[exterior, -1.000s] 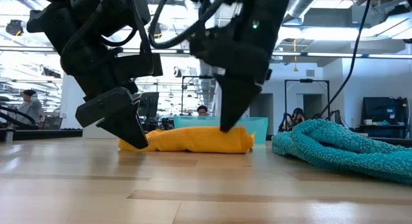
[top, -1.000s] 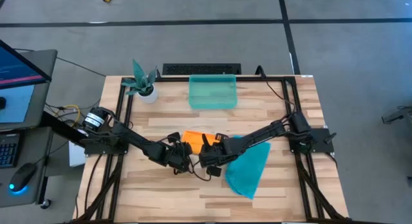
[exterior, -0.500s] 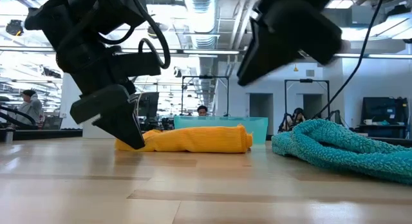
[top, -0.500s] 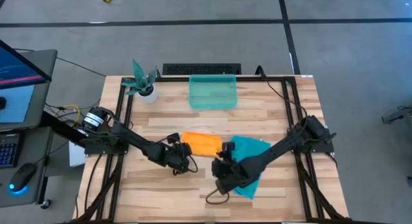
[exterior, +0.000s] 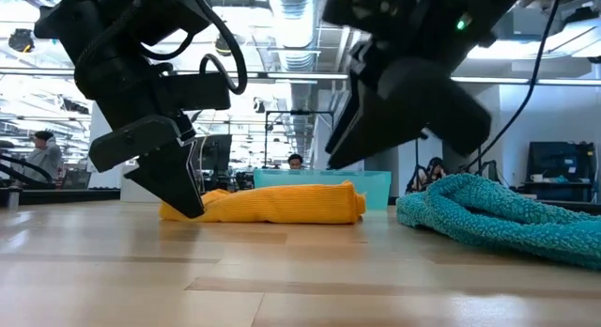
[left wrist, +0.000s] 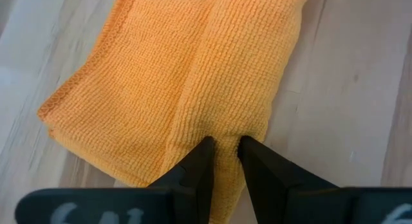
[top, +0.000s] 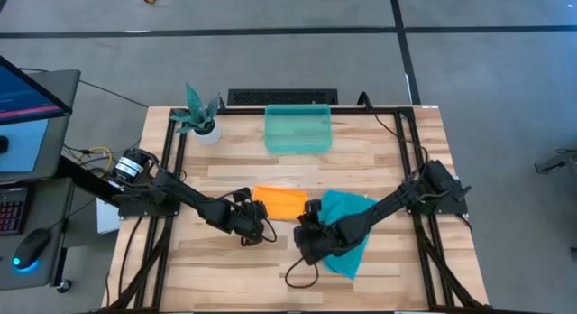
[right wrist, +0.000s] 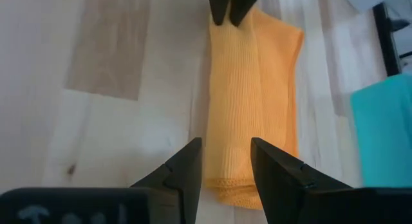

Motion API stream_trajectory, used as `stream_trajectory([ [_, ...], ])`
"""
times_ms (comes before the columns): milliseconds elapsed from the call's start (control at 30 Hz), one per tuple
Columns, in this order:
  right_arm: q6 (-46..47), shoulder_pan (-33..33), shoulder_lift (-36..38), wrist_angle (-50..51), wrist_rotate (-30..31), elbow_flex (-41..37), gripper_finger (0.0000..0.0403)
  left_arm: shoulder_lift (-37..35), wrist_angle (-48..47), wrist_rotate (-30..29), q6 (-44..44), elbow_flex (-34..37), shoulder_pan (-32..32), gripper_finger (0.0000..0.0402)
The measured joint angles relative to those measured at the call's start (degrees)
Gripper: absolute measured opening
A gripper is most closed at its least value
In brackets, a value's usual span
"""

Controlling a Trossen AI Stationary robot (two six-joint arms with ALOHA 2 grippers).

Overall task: Roll microfiber towels into tight, uniform cylinder then place into a basket
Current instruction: Roll the yellow microfiber cloth

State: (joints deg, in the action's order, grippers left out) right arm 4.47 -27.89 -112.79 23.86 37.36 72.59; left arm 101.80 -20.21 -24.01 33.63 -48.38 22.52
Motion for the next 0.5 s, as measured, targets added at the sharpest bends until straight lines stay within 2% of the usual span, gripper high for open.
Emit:
stream_trajectory([
  [500, -0.44, 1.84, 0.0, -12.18, -1.68, -7.26, 0.0155, 0.0, 0.04, 0.0, 0.02, 0.0, 0.0, 0.0075],
])
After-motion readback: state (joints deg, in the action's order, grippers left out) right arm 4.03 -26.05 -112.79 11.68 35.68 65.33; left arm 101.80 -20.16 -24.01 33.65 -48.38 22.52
